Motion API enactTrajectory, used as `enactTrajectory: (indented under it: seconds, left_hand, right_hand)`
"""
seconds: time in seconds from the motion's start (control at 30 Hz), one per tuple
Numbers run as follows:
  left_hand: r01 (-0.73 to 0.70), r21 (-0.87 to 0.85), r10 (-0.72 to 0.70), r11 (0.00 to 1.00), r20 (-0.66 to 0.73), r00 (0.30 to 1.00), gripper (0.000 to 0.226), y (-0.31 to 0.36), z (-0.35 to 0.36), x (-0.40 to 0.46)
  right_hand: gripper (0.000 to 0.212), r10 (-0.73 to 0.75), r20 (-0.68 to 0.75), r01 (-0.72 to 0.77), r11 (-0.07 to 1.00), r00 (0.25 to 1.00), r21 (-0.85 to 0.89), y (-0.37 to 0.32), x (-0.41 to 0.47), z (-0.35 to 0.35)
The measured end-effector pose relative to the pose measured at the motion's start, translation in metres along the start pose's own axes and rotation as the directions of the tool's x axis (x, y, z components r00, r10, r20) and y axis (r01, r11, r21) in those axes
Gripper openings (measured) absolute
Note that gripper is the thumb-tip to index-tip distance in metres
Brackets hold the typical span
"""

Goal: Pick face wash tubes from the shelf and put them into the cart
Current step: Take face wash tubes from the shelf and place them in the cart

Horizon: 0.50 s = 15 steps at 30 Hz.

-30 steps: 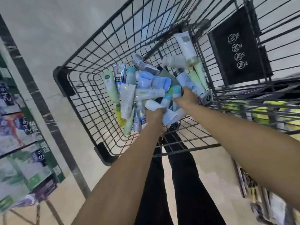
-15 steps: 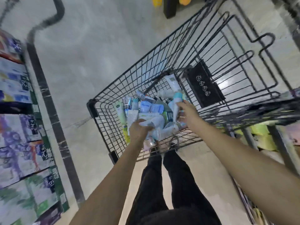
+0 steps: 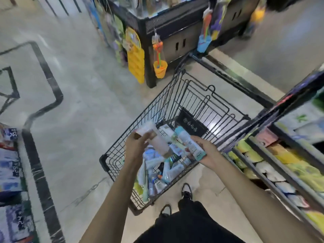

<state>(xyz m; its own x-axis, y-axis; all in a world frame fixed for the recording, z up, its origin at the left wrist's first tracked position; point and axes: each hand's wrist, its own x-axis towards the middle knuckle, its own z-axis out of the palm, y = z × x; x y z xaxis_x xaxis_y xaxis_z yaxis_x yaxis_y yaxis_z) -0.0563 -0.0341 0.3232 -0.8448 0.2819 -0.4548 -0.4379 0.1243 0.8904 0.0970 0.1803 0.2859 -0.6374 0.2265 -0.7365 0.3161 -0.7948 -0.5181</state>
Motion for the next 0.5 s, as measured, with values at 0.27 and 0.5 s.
enactTrajectory:
  seconds: [0.27, 0.5]
  left_hand:
    - [0.016, -0.056, 0.000, 0.998, 0.282, 0.959, 0.029, 0.022, 0.035, -0.034]
    - [0.021, -0.035, 0.002, 0.999, 0.555, 0.832, 0.039, 0.030, 0.101, -0.072]
  right_hand:
    - [0.047, -0.124, -0.058, 0.128, 0.990, 0.991, 0.061, 0.022, -0.090, -0.026]
    - [0.043, -0.355, -0.090, 0.365, 0.916, 0.931, 0.165, 0.027, -0.172, -0.068]
